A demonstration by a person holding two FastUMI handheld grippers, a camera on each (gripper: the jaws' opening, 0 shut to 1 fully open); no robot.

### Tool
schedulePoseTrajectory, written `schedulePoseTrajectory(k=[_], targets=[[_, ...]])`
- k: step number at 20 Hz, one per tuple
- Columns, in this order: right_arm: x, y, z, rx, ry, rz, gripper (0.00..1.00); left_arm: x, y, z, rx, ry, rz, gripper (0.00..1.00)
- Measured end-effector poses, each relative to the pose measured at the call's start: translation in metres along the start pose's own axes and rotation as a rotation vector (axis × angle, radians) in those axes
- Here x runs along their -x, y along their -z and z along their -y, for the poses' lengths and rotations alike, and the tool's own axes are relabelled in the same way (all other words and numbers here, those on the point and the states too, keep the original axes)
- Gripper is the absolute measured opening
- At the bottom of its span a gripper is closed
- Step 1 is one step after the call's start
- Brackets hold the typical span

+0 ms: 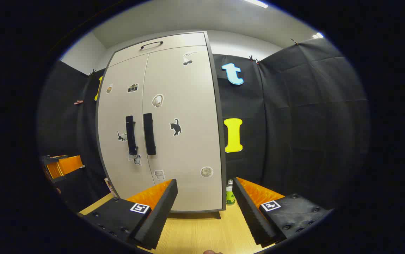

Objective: Open the right door of the double-door shoe cabinet with the right hand, and open the left door with the left hand.

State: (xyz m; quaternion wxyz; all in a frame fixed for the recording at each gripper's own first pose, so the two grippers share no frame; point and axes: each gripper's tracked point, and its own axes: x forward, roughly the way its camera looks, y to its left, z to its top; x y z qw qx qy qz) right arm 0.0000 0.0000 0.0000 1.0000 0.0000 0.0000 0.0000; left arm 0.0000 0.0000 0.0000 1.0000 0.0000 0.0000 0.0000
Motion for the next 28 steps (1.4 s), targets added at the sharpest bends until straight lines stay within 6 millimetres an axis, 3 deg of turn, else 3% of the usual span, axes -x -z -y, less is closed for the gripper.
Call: schedulePoseTrajectory(k=[7, 21, 26, 28], targets=[[-0.003, -0.003, -0.018, 0.072, 0.007, -0.006, 0.98, -0.002, 0.002, -0.013, -0.025, 0.018, -0.009, 0.95], [0.001, -0.004, -0.033, 0.072, -0.010, -0.014, 0.99, 0.001, 0.003, -0.015, -0.035, 0.053, -0.004, 0.95], [-0.006, 0.015, -0.045, 0.054, -0.020, -0.094, 0.99, 0.001, 0.007, -0.016, -0.072, 0.066, -0.004, 0.95], [-0.010, 0.014, -0.050, 0.051, -0.025, -0.096, 0.99, 0.000, 0.009, -0.017, -0.078, 0.076, -0.009, 0.95]])
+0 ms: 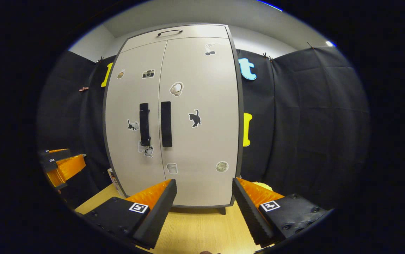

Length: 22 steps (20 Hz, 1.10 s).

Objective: Open the right door of the double-door shoe cabinet with the right hand, and open the left door with the left hand.

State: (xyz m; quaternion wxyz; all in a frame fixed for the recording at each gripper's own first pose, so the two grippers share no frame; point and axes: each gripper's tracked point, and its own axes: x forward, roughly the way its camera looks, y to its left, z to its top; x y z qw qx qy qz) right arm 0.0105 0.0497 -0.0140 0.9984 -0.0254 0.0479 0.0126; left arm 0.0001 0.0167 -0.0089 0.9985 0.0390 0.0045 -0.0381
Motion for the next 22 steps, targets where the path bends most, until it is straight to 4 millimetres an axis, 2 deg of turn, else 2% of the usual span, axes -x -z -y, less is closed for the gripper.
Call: schedulePoseTrajectory(k=[4, 8, 13, 18, 22], targets=[[-0.017, -0.020, -0.006, -0.008, -0.007, 0.037, 0.99, 0.001, 0.010, -0.008, 0.042, 0.001, -0.024, 0.95], [-0.043, -0.044, -0.024, -0.015, -0.030, 0.074, 0.99, 0.004, 0.017, -0.025, 0.036, -0.038, -0.033, 0.95], [-0.075, -0.052, -0.051, -0.030, -0.063, 0.062, 0.99, 0.011, 0.022, -0.028, 0.071, -0.038, -0.037, 0.95], [-0.115, -0.072, -0.064, 0.026, -0.061, 0.075, 0.99, 0.018, 0.033, -0.034, 0.086, -0.057, -0.059, 0.95], [-0.139, -0.085, -0.080, -0.011, -0.069, 0.095, 0.99, 0.020, 0.040, -0.044, 0.135, -0.083, -0.081, 0.95]])
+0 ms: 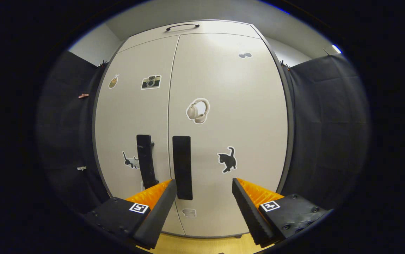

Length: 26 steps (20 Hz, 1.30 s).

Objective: Open the right door of the double-door shoe cabinet with the right hand, and open the left door with the left hand.

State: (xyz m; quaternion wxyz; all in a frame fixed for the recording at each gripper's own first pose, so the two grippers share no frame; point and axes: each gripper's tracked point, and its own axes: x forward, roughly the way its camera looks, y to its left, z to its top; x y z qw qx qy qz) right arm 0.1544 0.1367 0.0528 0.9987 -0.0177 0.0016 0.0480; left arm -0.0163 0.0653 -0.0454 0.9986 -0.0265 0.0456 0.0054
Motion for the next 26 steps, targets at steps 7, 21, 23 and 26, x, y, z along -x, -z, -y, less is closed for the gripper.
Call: schedulePoseTrajectory(k=[7, 21, 23, 26], targets=[[-0.041, 0.006, -0.013, -0.028, -0.005, -0.033, 0.99, -0.001, 0.010, -0.017, 0.033, -0.015, -0.032, 0.95], [-0.058, 0.014, -0.030, 0.012, 0.007, -0.057, 0.49, 0.016, 0.015, -0.034, 0.059, -0.034, -0.035, 0.95], [-0.057, 0.012, -0.031, -0.021, 0.015, -0.061, 0.35, 0.020, 0.018, -0.039, 0.062, -0.041, -0.041, 0.95], [-0.058, 0.012, -0.031, -0.032, 0.013, -0.068, 0.31, 0.027, 0.021, -0.045, 0.073, -0.048, -0.045, 0.95]])
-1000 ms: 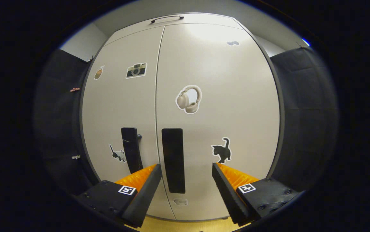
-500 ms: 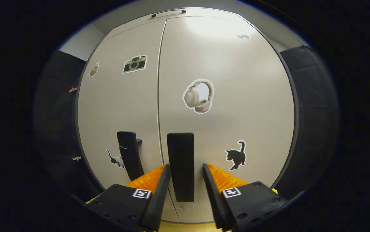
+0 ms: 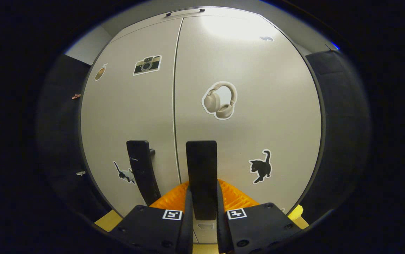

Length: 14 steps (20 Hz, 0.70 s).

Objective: Open the right door of the double-door shoe cabinet with the right hand, and open the left door with the left hand.

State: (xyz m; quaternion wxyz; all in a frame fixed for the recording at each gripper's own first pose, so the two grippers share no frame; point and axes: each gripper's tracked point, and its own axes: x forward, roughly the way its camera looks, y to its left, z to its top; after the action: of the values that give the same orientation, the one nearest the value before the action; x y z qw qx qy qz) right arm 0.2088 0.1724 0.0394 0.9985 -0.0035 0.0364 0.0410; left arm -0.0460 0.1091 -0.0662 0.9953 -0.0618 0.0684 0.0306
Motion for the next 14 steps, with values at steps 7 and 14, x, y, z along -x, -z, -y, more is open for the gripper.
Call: schedulePoseTrajectory(k=[7, 14], targets=[[0.004, 0.003, -0.001, -0.016, -0.046, -0.052, 0.11, 0.018, -0.005, -0.029, 0.034, -0.045, 0.013, 0.95], [0.017, 0.001, 0.004, -0.027, -0.028, -0.049, 0.11, 0.032, 0.010, -0.042, -0.061, -0.053, -0.035, 0.95]])
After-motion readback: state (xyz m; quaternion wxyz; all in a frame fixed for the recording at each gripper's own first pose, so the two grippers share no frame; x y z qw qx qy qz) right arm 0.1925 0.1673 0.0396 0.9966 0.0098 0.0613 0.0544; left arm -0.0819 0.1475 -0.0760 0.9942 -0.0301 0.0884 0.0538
